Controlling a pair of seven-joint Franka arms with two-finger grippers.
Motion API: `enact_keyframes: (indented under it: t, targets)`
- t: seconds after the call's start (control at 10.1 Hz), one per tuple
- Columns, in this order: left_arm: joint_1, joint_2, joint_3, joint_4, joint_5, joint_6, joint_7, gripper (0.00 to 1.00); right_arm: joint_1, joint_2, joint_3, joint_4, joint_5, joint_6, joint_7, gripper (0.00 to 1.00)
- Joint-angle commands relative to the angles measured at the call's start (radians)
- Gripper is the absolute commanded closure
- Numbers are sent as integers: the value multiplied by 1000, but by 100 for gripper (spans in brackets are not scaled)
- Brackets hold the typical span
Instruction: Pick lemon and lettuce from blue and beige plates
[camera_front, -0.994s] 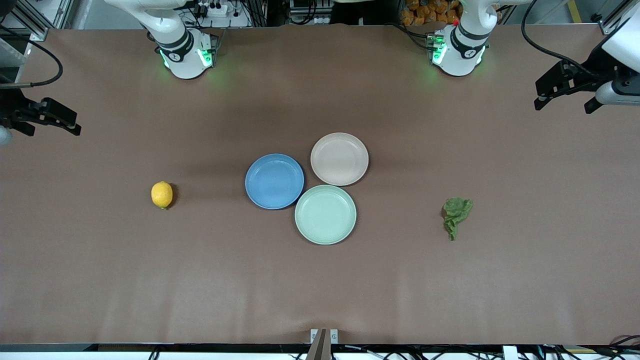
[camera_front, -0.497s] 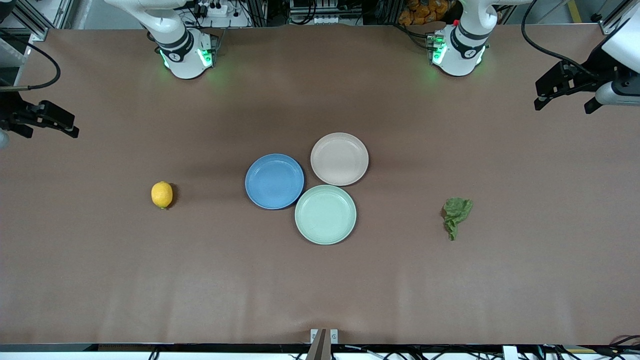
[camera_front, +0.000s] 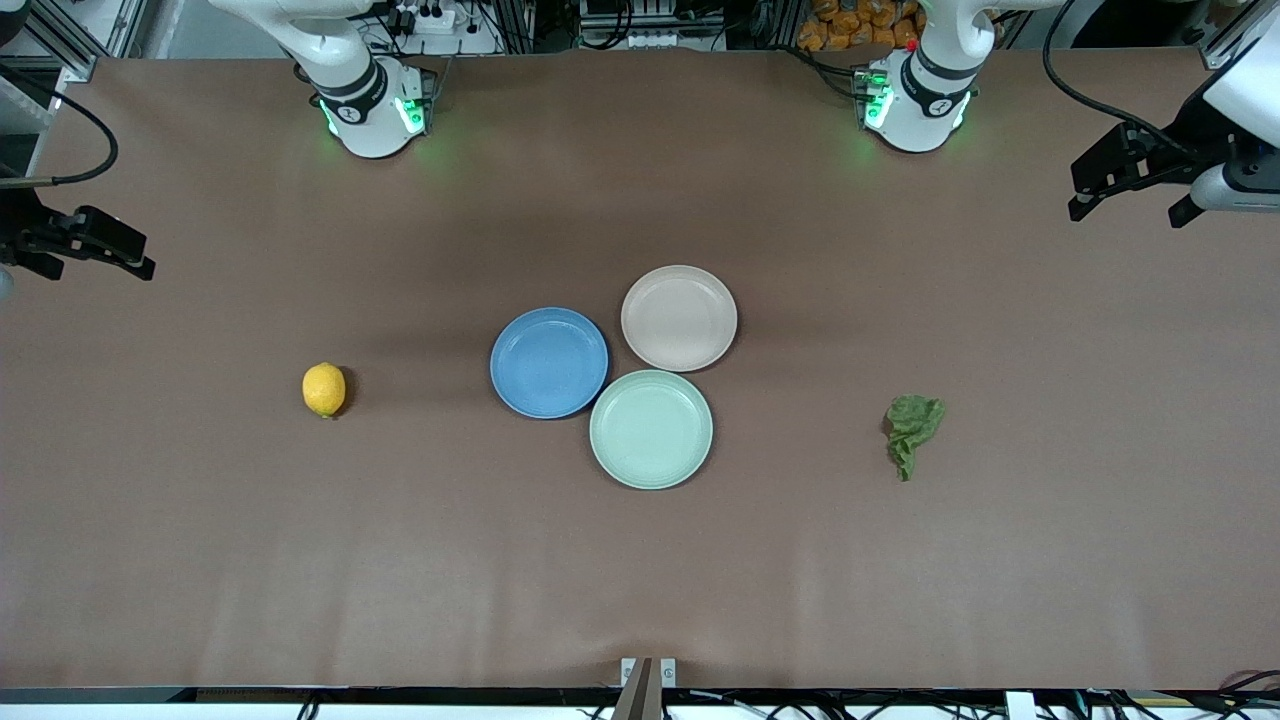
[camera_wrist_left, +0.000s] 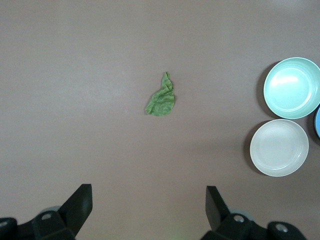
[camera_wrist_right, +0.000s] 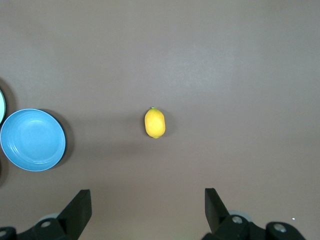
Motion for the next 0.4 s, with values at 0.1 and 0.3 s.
enact_keyframes:
  t: [0.1, 0.3]
  targets:
    - [7, -1, -3, 5, 4, -13, 5, 0, 5, 12, -1, 21, -10, -13, 10, 0]
    - [8, -1, -2, 5, 4, -13, 4, 0, 5, 12, 0, 21, -8, -16, 8, 0]
